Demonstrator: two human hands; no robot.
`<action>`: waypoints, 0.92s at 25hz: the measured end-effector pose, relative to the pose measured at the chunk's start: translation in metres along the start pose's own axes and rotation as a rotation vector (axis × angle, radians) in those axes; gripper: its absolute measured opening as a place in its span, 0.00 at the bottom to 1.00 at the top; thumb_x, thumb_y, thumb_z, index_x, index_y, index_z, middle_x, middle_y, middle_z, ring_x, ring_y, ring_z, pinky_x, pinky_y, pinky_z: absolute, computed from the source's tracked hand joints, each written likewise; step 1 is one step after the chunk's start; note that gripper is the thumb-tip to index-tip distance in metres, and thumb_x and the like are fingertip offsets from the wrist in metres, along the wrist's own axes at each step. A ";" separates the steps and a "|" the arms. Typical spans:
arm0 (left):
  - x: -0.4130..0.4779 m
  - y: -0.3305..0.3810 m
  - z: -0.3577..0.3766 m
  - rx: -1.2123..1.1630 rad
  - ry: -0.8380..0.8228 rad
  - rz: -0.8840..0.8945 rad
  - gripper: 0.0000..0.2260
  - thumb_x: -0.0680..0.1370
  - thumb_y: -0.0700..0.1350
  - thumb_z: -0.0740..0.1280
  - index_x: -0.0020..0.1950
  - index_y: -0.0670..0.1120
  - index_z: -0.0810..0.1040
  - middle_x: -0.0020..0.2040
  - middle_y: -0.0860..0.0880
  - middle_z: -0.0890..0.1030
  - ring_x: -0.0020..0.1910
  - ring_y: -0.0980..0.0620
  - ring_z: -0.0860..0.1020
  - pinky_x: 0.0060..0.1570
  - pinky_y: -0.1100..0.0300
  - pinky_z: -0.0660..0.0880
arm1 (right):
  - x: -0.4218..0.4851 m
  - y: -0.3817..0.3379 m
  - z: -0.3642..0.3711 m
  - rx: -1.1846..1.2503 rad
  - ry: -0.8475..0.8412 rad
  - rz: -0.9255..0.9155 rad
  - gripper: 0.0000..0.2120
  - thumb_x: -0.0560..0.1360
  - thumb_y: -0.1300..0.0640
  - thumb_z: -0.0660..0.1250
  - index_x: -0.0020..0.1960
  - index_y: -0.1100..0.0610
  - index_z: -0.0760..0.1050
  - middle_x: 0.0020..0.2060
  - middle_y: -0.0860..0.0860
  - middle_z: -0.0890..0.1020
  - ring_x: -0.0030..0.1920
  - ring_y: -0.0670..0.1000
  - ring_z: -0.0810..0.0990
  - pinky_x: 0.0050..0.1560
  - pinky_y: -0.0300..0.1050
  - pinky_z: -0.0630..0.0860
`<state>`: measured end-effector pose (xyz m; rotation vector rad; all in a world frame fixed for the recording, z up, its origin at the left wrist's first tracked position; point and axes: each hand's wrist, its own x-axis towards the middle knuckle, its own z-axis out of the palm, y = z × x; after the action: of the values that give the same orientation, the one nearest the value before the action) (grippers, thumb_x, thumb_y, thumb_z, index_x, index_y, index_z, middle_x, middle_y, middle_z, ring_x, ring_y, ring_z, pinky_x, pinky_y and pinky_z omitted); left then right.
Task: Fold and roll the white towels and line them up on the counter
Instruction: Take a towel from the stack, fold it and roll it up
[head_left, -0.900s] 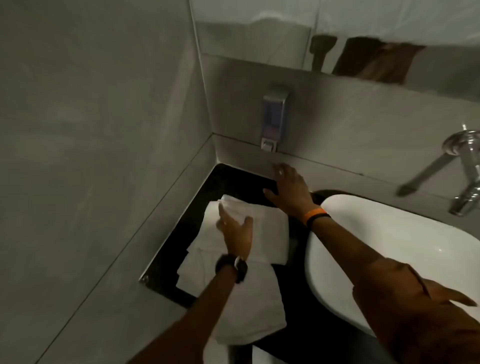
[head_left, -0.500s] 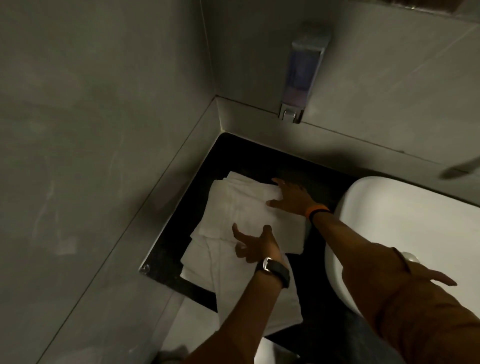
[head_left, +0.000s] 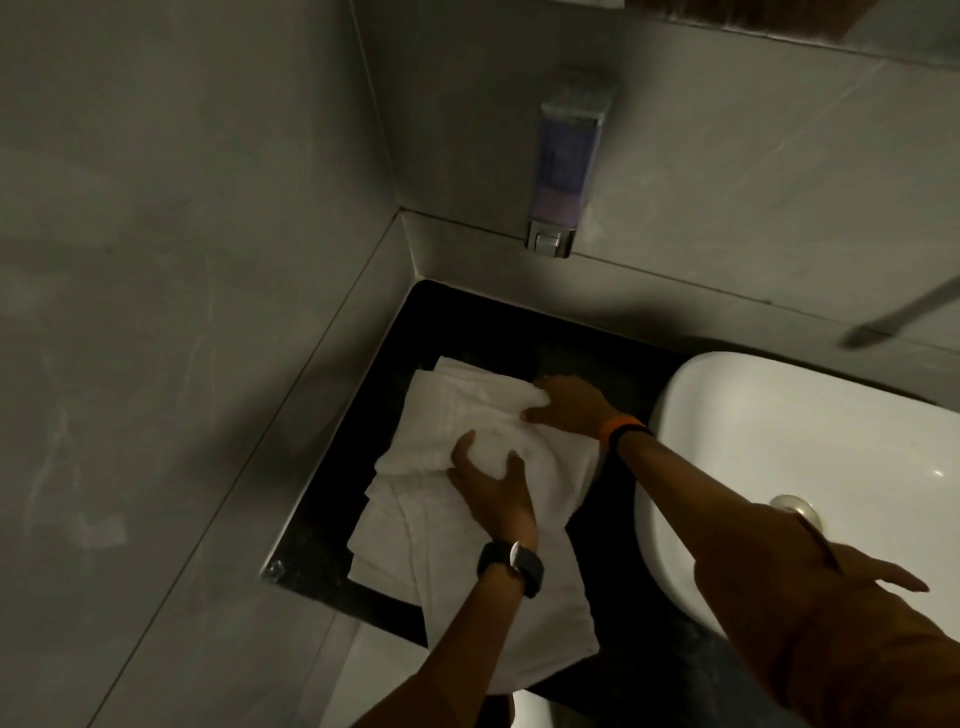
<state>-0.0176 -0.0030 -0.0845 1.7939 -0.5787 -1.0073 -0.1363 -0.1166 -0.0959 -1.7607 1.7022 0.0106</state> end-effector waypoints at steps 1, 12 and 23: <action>-0.001 0.006 -0.004 0.023 -0.028 0.054 0.28 0.72 0.35 0.73 0.69 0.49 0.69 0.67 0.45 0.69 0.60 0.53 0.69 0.61 0.57 0.70 | -0.005 -0.001 -0.005 0.069 -0.015 0.003 0.27 0.73 0.47 0.71 0.68 0.58 0.70 0.62 0.59 0.78 0.59 0.58 0.77 0.58 0.48 0.72; -0.072 0.068 0.002 0.040 -0.689 0.397 0.31 0.75 0.43 0.64 0.75 0.62 0.58 0.70 0.65 0.64 0.69 0.64 0.65 0.62 0.71 0.64 | -0.195 0.065 -0.096 1.292 0.054 -0.066 0.33 0.63 0.62 0.67 0.65 0.40 0.71 0.60 0.56 0.81 0.57 0.61 0.81 0.52 0.55 0.81; -0.371 0.000 0.192 0.282 -1.045 0.399 0.31 0.79 0.40 0.66 0.77 0.56 0.57 0.78 0.52 0.60 0.76 0.50 0.59 0.72 0.57 0.55 | -0.448 0.366 -0.113 1.622 0.367 0.117 0.37 0.64 0.67 0.64 0.70 0.46 0.67 0.63 0.55 0.77 0.62 0.61 0.76 0.60 0.61 0.76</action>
<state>-0.3810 0.1757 0.0187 1.1663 -1.7023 -1.5863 -0.5754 0.2576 0.0262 -0.4085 1.2315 -1.2949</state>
